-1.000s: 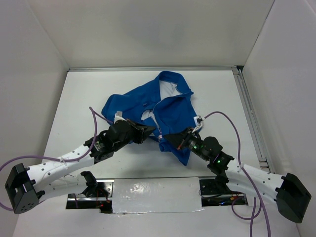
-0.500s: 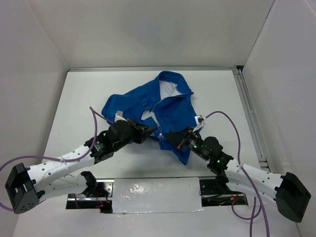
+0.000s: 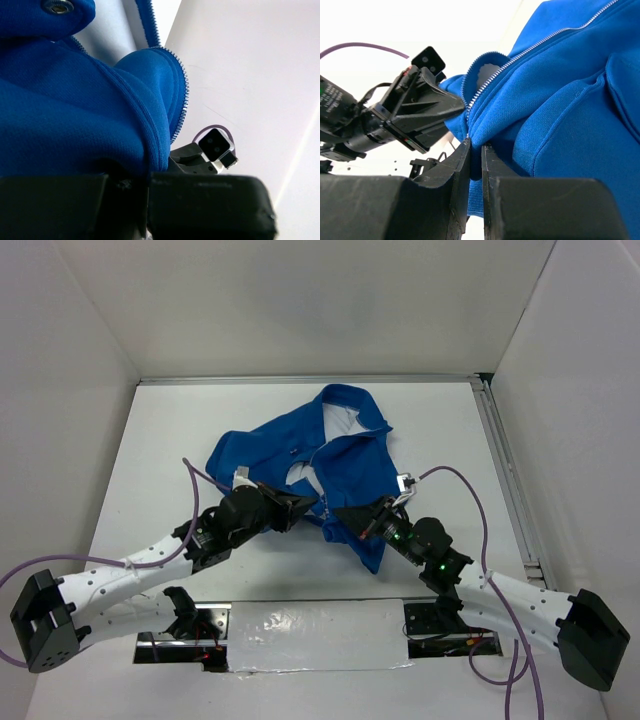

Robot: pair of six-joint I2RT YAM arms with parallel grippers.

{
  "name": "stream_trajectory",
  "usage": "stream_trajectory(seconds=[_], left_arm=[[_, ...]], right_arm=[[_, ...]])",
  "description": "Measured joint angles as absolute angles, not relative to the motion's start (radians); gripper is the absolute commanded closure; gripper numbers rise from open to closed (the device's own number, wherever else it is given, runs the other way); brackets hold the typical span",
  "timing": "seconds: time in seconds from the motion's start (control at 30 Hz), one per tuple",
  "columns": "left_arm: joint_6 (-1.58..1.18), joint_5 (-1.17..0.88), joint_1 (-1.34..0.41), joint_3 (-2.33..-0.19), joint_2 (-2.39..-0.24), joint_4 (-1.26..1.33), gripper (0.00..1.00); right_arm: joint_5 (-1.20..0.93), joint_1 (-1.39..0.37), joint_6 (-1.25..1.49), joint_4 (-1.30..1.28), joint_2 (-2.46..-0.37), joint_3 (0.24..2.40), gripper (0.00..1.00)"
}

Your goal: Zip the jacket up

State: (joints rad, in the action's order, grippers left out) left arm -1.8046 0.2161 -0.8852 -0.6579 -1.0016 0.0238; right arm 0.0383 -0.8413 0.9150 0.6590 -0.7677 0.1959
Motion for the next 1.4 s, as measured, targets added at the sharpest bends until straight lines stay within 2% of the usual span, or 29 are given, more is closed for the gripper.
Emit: stream_trajectory(seconds=[0.57,1.17,1.4], left_arm=[[-1.624,0.179,-0.885,-0.569,-0.995,0.214,1.0],[-1.533,0.071,-0.868,-0.551,-0.992,0.309,1.0],[-1.365,0.065,-0.859,-0.554,-0.971,0.166,1.0]], right_arm=[[-0.068,-0.791,0.947,0.665,-0.743,0.184,1.0],[-0.064,-0.774,0.946,0.649,-0.654,0.162,1.0],[-0.025,-0.792,0.838,0.311,-0.76,0.294,1.0]])
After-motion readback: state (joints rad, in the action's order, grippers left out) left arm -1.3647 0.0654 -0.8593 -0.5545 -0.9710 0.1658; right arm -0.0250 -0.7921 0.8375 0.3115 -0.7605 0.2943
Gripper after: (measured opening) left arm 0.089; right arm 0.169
